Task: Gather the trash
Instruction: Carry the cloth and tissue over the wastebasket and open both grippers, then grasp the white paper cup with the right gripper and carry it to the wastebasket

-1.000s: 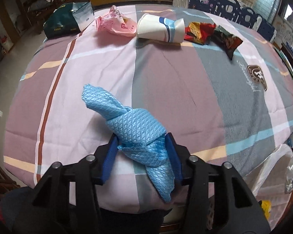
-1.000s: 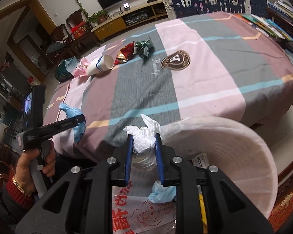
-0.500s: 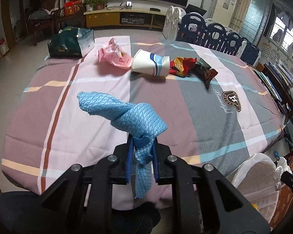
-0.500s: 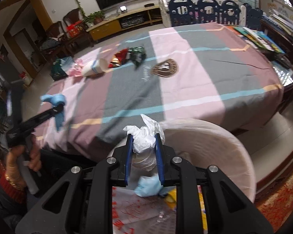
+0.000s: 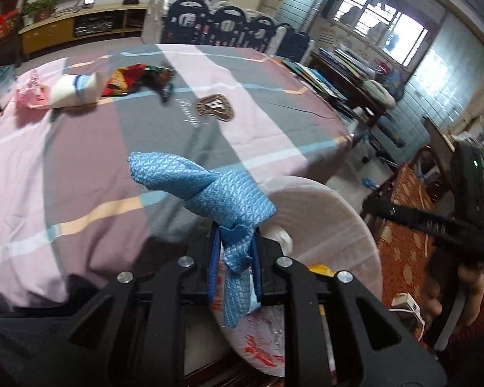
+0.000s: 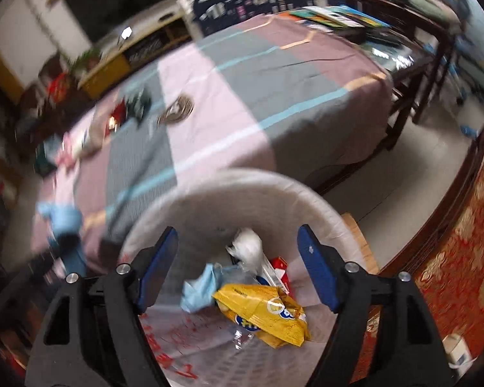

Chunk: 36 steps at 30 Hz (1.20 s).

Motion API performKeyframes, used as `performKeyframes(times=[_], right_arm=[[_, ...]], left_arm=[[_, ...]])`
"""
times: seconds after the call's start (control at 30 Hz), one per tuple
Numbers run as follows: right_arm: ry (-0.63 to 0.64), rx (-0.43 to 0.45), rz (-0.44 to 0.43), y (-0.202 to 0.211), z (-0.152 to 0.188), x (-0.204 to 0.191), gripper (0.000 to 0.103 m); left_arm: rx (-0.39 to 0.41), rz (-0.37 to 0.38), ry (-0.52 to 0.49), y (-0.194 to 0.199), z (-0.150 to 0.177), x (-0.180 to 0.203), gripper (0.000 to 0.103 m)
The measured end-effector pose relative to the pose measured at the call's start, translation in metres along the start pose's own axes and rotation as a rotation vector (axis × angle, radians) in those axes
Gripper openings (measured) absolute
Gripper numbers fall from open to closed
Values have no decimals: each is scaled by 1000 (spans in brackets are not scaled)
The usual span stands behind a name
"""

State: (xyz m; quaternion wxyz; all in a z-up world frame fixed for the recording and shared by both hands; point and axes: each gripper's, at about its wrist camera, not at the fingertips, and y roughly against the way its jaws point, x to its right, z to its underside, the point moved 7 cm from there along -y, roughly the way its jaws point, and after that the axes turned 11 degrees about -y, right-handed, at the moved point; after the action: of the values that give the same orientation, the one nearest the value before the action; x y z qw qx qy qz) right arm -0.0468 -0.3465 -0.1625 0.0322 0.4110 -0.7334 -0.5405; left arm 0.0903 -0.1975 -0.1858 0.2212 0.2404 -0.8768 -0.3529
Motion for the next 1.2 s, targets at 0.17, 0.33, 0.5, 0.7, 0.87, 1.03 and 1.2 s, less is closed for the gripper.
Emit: performKeyframes(times=[0.17, 0.33, 0.5, 0.7, 0.87, 1.03, 1.2], right_arm=[[-118, 57, -4, 16, -21, 23, 76], [-139, 22, 2, 4, -18, 25, 76], [-94, -5, -25, -11, -16, -3, 76], [42, -31, -127, -43, -23, -90, 76], [283, 11, -208, -84, -25, -209, 76], [364, -43, -269, -141, -26, -308, 76], [286, -70, -167, -214, -47, -360, 76]], left_arm=[[-35, 231, -91, -10, 6, 53, 18], [-135, 159, -259, -27, 25, 79, 71], [-57, -99, -164, -2, 2, 17, 78], [-12, -616, 174, 59, -7, -132, 78], [59, -740, 455, 95, 19, -213, 83], [130, -650, 627, 98, 39, -235, 84], [133, -662, 631, 97, 45, -234, 84]])
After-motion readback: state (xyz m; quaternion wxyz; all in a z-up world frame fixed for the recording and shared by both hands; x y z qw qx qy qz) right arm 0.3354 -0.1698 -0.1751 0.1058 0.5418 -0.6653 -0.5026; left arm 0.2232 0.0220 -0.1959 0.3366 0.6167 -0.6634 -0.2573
